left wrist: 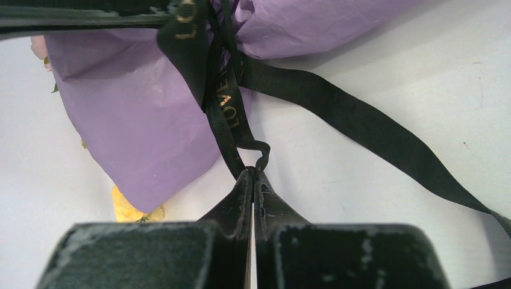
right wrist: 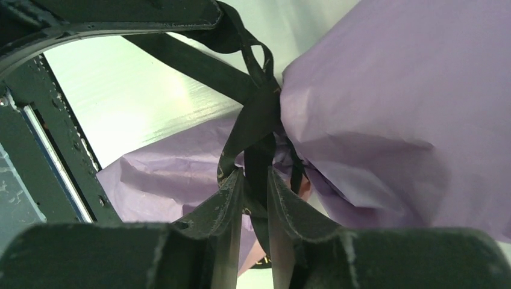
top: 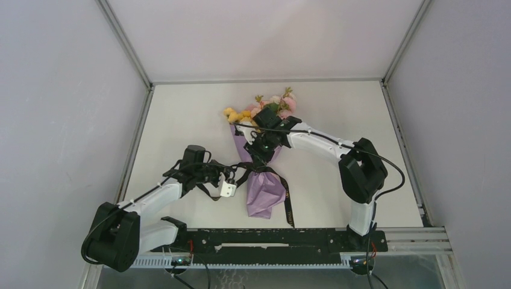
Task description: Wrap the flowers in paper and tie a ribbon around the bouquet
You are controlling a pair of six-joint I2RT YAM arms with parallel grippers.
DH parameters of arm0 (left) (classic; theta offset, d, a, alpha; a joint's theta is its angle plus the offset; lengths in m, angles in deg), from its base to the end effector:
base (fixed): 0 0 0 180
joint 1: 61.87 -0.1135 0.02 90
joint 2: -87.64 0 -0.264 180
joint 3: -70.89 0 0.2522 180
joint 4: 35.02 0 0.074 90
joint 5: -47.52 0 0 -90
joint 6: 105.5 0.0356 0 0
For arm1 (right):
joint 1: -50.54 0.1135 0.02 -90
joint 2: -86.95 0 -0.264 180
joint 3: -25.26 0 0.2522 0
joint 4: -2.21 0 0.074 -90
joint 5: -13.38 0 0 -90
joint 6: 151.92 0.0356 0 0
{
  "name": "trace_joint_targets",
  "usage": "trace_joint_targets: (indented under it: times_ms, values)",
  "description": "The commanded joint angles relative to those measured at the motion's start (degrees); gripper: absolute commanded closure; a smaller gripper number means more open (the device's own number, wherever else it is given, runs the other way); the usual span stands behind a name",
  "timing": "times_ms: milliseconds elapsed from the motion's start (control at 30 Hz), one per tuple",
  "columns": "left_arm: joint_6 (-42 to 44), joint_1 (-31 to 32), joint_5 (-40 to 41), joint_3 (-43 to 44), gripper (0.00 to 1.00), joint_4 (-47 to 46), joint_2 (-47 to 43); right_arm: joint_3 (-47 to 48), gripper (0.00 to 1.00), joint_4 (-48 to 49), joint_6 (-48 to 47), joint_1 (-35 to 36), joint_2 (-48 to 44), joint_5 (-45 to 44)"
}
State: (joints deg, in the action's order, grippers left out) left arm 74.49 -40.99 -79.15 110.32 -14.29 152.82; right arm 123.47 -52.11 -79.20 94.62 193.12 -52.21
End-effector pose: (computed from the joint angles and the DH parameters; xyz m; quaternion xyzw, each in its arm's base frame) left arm 0.1858 -0.0936 0.1692 0.7921 0.4041 -0.0410 0.4555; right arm 0.2719 0.2838 0.2379 -0.5277 0.7903 0.2539 0.1802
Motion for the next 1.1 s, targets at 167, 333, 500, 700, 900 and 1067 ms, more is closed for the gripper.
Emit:
trace_joint_targets:
  times_ms: [167,333,500,700,900,1067]
  values:
    - [-0.2,0.3,-1.8,0.3,1.0,-0.5,-0.7,1.0,0.66,-0.4,-1.4,0.9,3.6,3.7]
    - [0.0,0.4,-1.9,0.3,1.0,-0.6,-0.6,0.7,0.66,0.1,-1.1,1.8,5.0,1.8]
    - [-0.3,0.4,-1.5,0.2,1.0,-0.6,-0.8,-0.3,0.69,3.1,0.8,1.5,5.0,-4.9]
    - [-0.4,0.4,-1.7,-0.1,1.0,-0.5,-1.0,-0.5,0.77,3.8,1.3,1.5,4.5,-7.0]
    - [-0.2,0.4,-1.6,0.1,1.0,-0.5,-1.1,-0.4,0.97,2.9,1.4,1.6,3.9,-5.8]
    - [-0.3,0.4,-1.6,0.1,1.0,-0.5,-1.2,0.0,1.0,2.9,2.2,1.0,1.2,-5.1]
